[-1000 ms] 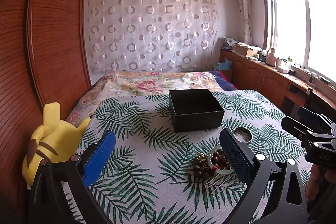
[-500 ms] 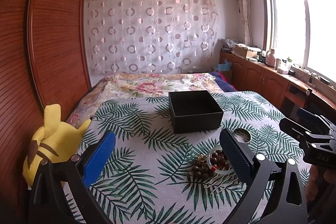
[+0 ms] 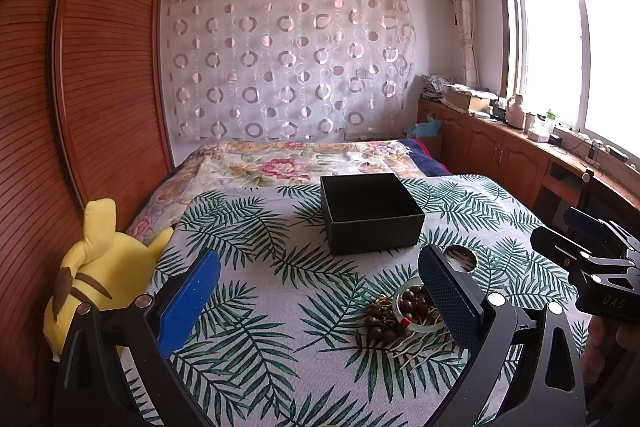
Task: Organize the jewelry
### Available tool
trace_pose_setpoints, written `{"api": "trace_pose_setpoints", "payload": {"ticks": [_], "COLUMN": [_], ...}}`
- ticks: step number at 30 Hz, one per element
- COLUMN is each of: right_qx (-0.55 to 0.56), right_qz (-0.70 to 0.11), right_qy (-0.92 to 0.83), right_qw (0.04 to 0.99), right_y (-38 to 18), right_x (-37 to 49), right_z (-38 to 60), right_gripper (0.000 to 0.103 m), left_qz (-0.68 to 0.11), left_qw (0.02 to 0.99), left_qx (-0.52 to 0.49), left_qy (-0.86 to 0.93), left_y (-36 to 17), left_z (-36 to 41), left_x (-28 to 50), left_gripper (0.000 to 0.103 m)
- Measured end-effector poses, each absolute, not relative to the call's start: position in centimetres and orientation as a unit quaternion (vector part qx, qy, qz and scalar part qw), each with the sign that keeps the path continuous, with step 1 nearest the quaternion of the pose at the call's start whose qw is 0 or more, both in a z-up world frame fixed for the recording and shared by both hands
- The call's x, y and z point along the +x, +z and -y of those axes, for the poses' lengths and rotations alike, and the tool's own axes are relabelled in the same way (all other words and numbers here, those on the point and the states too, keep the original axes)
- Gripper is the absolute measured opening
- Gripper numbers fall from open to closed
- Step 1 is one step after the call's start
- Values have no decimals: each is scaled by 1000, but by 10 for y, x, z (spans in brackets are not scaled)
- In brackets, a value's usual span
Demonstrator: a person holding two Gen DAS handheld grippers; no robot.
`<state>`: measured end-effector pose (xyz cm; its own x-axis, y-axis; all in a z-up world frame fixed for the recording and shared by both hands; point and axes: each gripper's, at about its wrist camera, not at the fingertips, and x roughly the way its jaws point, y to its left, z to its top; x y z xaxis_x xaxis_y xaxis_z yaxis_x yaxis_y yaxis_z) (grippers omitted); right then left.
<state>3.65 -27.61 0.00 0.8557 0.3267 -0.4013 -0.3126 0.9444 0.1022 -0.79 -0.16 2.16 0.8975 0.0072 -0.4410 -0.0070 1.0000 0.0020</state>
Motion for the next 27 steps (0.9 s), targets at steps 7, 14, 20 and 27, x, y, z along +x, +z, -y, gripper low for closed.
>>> {"api": "trace_pose_setpoints", "payload": {"ticks": [7,14,20,27], "right_qx": [17,17,17,17], "right_qz": [-211,-211,-210,-211], "right_qy": [166,166,166,167], "right_qw": [963,963,963,963], "right_y": [0,1,1,2], "right_x": [36,36,35,35], "right_z": [276,276,276,275], "right_gripper": [101,101,101,101], "left_qz": [-226,-226,-225,-226], "left_qw": [974,974,974,974], "left_qx": [0,0,0,0], "left_qy": [3,3,4,4], "left_y": [21,21,22,22], "left_z": [1,1,1,1], "left_x": [-8,-8,-8,-9], "left_gripper": [96,96,96,96]}}
